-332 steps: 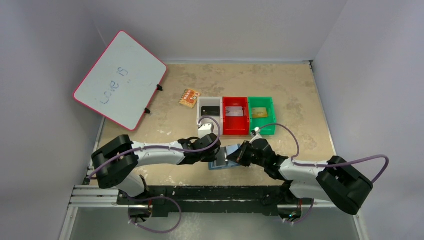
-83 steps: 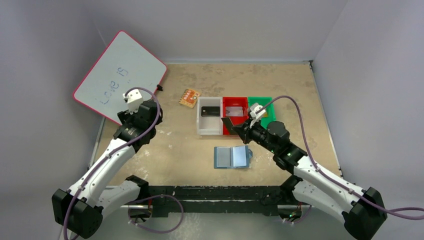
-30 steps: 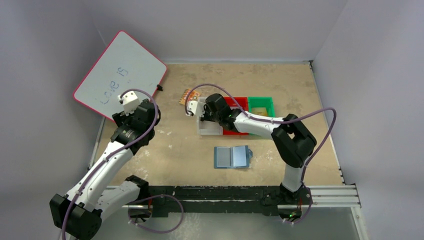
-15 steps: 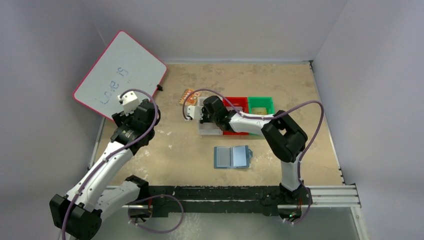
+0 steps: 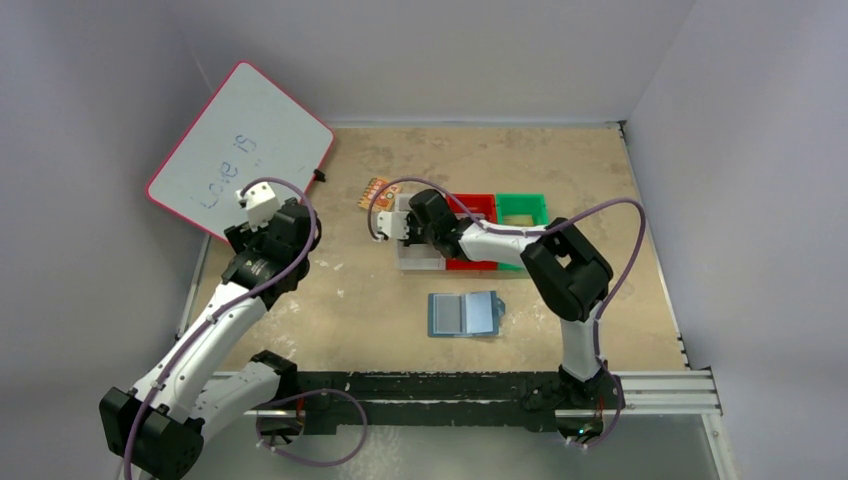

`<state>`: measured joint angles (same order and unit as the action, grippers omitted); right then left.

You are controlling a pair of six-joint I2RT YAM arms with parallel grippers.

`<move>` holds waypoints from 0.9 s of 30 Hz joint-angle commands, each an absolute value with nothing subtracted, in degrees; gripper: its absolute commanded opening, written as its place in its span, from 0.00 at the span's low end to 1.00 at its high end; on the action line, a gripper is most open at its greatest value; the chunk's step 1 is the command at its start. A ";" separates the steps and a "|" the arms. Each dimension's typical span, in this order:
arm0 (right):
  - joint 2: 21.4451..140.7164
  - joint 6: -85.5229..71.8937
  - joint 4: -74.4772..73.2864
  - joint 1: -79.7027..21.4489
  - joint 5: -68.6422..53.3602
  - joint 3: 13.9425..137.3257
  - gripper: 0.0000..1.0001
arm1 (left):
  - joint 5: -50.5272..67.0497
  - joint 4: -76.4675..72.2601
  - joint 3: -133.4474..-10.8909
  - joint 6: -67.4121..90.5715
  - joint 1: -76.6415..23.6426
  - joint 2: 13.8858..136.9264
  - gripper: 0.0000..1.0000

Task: Take the credit cards out of the card holder

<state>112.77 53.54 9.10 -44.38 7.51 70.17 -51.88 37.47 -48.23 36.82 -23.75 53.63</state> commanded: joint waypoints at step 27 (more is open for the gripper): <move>112.57 49.47 5.48 -43.41 4.49 76.58 0.49 | -51.78 37.10 -49.98 35.72 -23.49 55.21 0.87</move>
